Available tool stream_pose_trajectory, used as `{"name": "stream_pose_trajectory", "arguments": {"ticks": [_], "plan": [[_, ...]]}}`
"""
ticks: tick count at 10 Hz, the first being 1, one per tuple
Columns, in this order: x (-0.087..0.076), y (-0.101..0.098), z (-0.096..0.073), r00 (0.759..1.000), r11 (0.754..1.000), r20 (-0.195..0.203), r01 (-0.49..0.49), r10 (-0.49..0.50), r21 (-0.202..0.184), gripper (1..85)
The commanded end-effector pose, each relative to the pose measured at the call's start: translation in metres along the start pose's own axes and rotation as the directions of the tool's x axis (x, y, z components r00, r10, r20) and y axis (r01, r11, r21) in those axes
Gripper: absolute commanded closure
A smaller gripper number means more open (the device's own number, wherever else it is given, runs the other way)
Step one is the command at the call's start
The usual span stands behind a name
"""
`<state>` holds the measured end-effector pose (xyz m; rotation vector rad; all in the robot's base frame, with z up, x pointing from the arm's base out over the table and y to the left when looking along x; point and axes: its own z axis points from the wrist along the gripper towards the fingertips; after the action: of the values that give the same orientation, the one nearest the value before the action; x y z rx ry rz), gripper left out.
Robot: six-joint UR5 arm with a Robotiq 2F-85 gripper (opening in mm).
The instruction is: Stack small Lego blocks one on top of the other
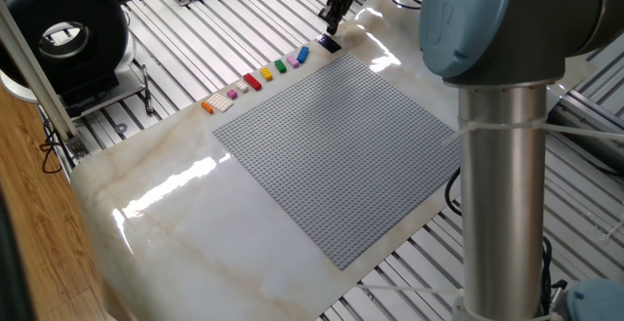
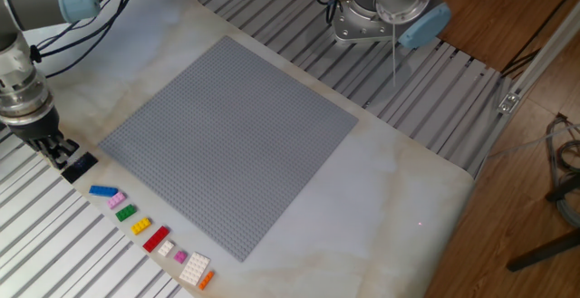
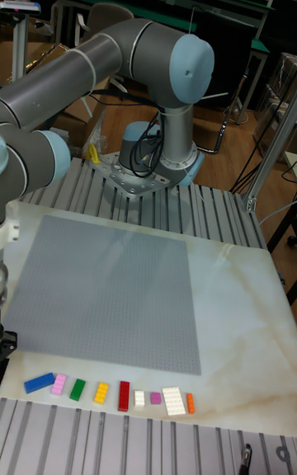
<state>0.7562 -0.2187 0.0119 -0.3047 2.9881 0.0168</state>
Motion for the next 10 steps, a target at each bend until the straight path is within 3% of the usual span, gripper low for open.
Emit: {"name": "stream_pose_trajectory", "arguments": {"ticks": [1,3,4,5,6,7,8,9,10], "plan": [[-0.007,0.022,-0.012,0.994,0.994,-0.025,-0.105,0.105,0.011,84.7],[-0.017,0.038,-0.006,0.989,0.989,0.003,-0.148,0.148,0.020,84.7],[-0.016,0.045,-0.009,0.986,0.986,-0.008,-0.166,0.166,0.007,84.7],[-0.009,0.034,-0.010,0.992,0.991,-0.021,-0.127,0.128,0.046,84.7],[-0.010,0.026,-0.008,0.996,0.995,-0.007,-0.086,0.087,0.053,84.7],[-0.023,0.040,-0.006,0.990,0.990,0.025,-0.141,0.142,-0.012,84.7],[-0.024,0.032,-0.014,0.980,0.980,-0.011,-0.196,0.197,0.038,84.0],[-0.010,0.033,-0.026,0.967,0.969,-0.080,-0.238,0.243,0.066,84.7],[-0.009,0.064,-0.022,0.961,0.962,-0.082,-0.269,0.264,-0.050,84.7]]}}
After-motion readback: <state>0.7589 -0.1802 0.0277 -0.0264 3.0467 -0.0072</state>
